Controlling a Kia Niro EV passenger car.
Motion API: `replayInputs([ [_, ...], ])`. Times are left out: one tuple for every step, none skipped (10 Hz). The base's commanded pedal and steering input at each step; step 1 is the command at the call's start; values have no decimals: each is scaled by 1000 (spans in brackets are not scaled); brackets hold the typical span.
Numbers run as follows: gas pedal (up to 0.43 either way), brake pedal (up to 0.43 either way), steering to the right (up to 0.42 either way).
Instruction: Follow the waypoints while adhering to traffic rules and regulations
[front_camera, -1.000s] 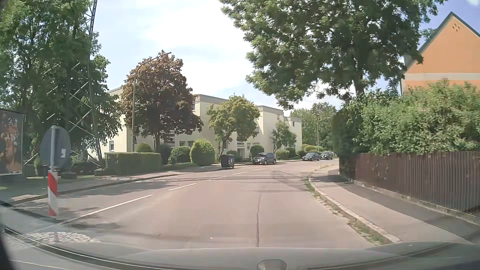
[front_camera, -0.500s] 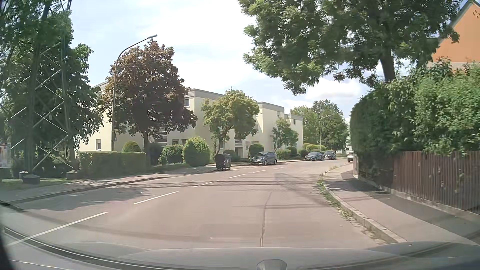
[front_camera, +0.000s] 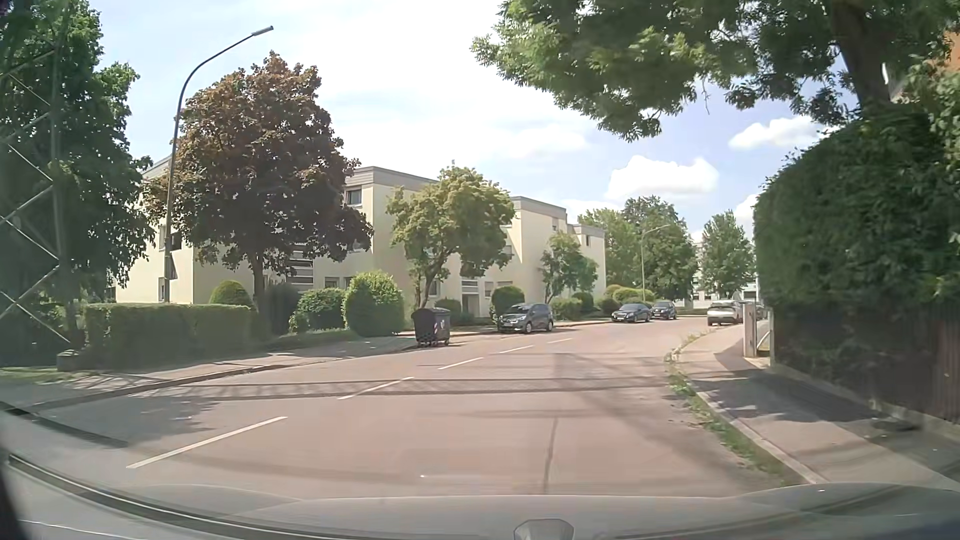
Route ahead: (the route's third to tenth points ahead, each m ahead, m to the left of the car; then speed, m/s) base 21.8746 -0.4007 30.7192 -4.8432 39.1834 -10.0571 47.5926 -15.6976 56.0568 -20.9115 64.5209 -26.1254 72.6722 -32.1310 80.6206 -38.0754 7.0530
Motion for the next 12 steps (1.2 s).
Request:
replayInputs([
  [130,0,33],
  [118,0,44],
  [98,0,50],
  [67,0,57],
  [59,0,63],
  [59,0,69],
  [59,0,73],
  [59,0,75],
  [39,0,76],
  [39,0,78],
  [39,0,78],
  [39,0,79],
])
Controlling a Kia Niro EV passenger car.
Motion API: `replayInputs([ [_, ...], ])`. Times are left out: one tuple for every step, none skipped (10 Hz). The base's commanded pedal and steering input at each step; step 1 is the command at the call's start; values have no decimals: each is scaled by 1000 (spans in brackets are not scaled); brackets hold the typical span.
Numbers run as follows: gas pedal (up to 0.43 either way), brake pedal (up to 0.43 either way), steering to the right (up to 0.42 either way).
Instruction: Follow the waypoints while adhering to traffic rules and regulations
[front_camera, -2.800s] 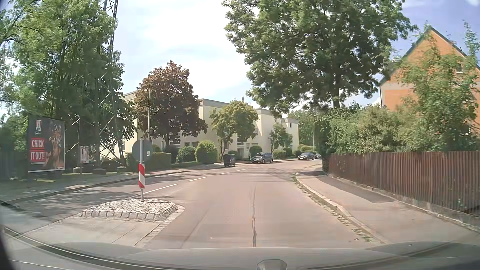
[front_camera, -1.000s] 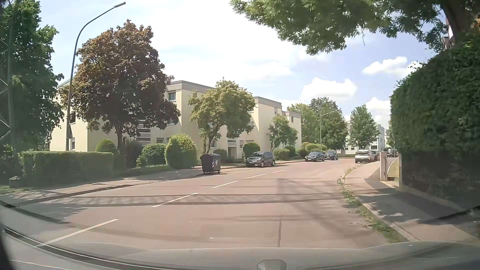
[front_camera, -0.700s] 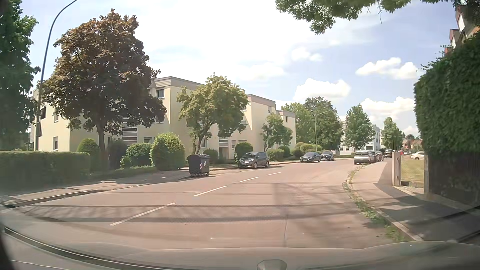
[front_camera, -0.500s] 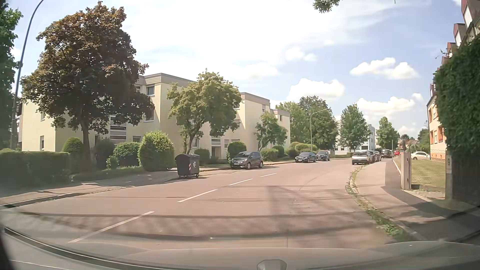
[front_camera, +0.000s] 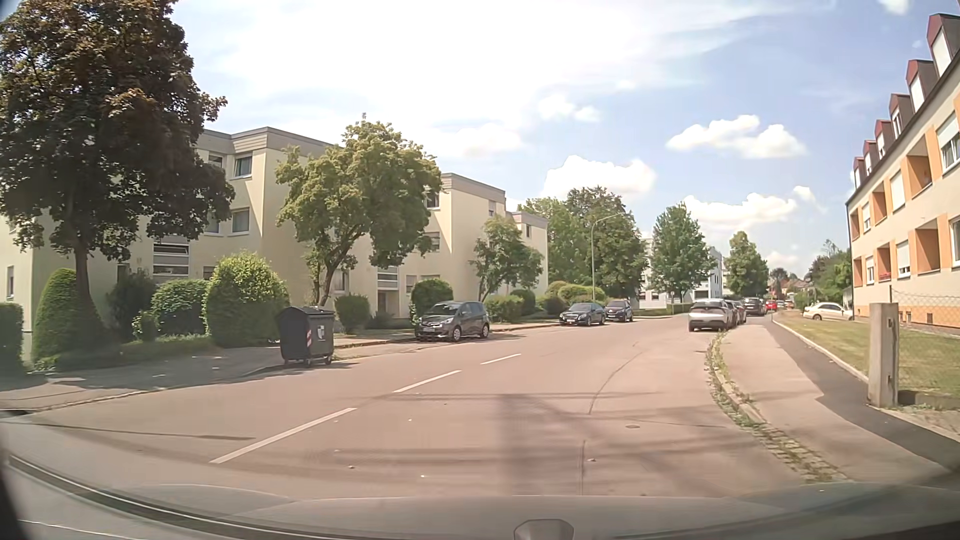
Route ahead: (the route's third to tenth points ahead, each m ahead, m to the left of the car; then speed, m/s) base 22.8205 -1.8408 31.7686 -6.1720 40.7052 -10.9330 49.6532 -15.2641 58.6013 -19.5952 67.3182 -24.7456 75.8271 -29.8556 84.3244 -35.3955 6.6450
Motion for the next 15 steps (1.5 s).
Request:
replayInputs([
  [39,0,79],
  [39,0,80],
  [47,0,80],
  [47,0,80],
  [47,0,82],
  [47,0,84],
  [47,0,84],
  [39,0,85],
  [39,0,85],
  [39,0,85],
  [47,0,82],
  [47,0,78],
  [59,0,74],
  [67,0,70],
  [110,0,64],
])
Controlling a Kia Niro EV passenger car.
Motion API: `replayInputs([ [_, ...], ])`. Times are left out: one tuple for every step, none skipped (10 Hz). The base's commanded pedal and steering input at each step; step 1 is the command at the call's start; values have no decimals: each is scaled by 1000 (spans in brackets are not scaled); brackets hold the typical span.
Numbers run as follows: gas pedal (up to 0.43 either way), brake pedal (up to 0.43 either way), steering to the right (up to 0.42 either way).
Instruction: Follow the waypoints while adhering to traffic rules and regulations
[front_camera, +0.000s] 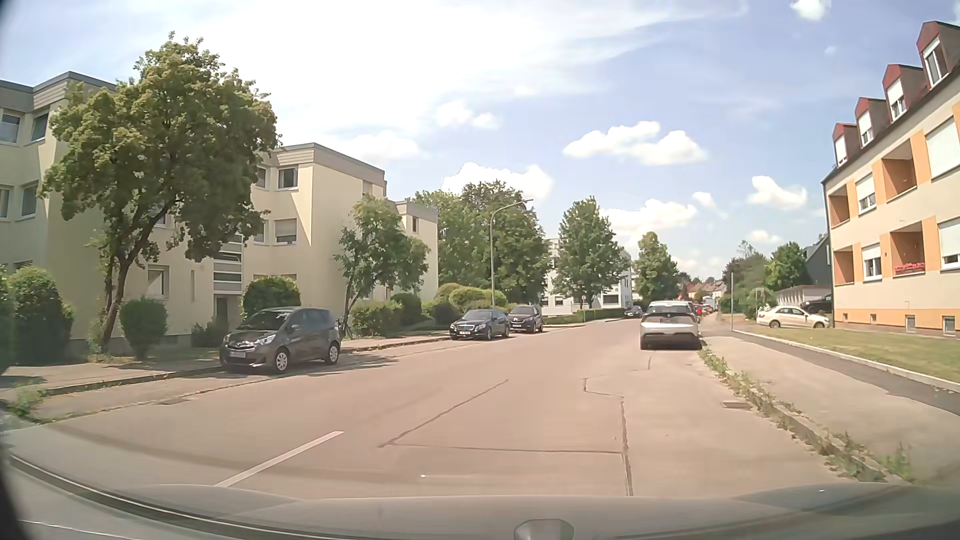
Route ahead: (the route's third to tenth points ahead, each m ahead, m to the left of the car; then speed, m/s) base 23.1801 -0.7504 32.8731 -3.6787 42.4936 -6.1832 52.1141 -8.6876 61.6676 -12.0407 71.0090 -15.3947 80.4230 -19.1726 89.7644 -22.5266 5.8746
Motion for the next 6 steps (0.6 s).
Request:
replayInputs([
  [118,0,57],
  [118,0,45],
  [118,0,37],
  [130,0,32],
  [138,0,25],
  [150,0,19],
])
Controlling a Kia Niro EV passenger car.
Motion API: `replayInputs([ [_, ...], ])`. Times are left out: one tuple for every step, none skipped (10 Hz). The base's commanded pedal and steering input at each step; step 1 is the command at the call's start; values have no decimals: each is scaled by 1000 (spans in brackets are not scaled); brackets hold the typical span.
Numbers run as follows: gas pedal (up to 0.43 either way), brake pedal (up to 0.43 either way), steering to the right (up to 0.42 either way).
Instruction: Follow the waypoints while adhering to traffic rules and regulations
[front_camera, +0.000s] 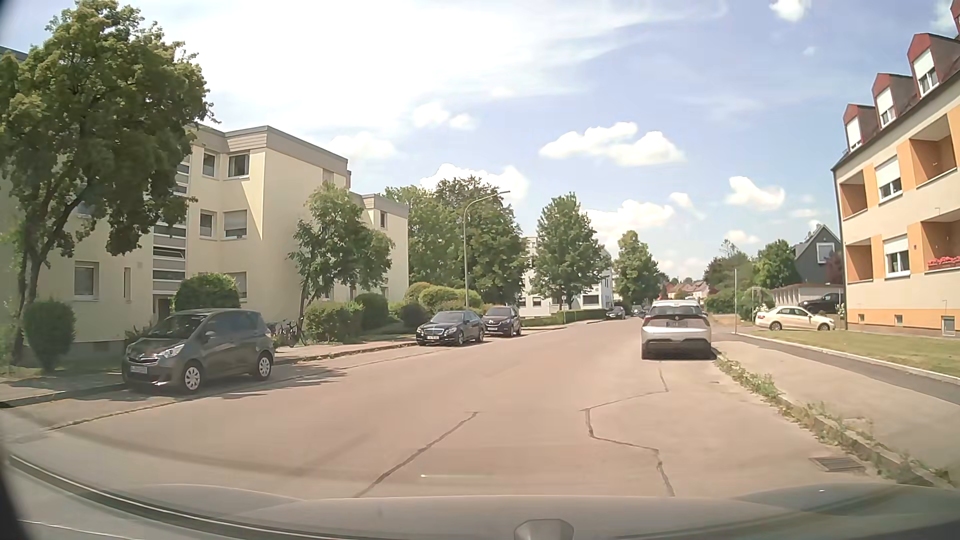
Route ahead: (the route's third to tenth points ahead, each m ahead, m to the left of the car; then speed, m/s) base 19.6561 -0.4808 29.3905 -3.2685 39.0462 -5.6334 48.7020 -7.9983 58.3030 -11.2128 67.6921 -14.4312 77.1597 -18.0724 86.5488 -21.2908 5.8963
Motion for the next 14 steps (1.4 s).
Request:
replayInputs([
  [150,0,12],
  [150,0,5],
  [150,0,-4],
  [150,0,-7],
  [150,0,-7],
  [150,0,-6],
  [150,0,-5],
  [150,0,-1],
  [150,0,8],
  [150,0,20],
  [150,0,39],
  [150,0,53],
  [150,0,69],
  [150,0,79],
])
